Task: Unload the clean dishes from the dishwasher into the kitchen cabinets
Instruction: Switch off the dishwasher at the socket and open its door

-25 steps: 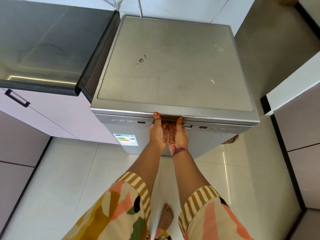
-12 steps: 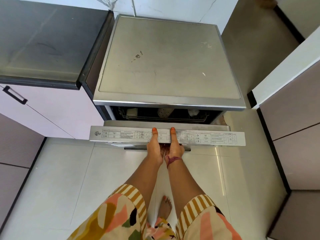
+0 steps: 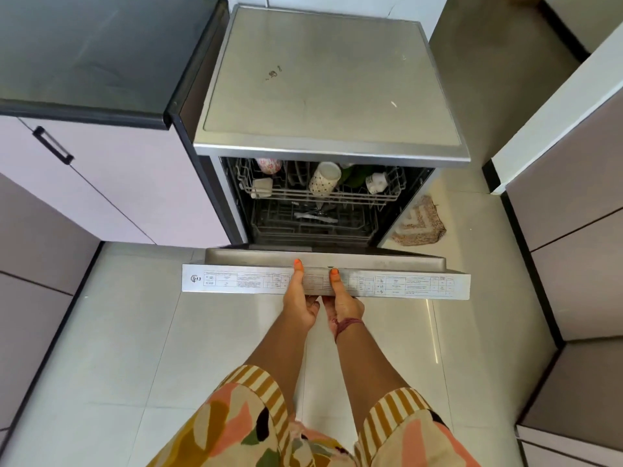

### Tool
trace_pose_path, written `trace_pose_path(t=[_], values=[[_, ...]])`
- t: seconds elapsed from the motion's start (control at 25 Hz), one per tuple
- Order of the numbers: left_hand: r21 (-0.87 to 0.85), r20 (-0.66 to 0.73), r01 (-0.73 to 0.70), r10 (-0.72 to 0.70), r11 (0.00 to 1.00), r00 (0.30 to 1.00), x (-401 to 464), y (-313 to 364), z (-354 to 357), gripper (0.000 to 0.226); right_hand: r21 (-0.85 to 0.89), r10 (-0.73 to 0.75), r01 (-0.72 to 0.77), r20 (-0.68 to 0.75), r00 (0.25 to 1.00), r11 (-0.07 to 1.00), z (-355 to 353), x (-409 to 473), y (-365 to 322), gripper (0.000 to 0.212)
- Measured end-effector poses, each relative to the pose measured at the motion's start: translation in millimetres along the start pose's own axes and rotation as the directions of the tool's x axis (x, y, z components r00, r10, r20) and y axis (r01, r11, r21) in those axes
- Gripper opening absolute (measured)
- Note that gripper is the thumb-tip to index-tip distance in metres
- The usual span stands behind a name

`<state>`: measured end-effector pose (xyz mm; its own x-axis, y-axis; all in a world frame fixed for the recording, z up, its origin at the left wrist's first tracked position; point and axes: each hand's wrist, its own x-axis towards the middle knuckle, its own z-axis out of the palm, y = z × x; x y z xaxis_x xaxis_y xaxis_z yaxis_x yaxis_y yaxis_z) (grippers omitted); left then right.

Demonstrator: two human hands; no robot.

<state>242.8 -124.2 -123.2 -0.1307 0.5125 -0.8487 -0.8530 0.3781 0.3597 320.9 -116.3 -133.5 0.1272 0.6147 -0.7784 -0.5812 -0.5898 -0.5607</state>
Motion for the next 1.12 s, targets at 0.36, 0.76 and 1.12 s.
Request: trace_pose_path(t=[0.36,0.76,1.12], values=[[0.152,-0.226,-0.045,0.079,0.987,0.971,-4,-66,-56,0.051,0.062,0.101,-0.11,0.141,0.985,0.992,-89,3,57,0.055],[0.21,-0.323,0.126,-0.053,0.969,0.945,30,-142,-165,0.05,-0.196,0.072,-0.128,-0.27,0.96,0.972,-167,2,136,0.031],[0.197,-0.463,0.37,-0.246,0.908,0.852,156,-253,-293,0.048,-0.274,0.151,-0.308,-0.473,0.868,0.911,-277,95,271,0.02]])
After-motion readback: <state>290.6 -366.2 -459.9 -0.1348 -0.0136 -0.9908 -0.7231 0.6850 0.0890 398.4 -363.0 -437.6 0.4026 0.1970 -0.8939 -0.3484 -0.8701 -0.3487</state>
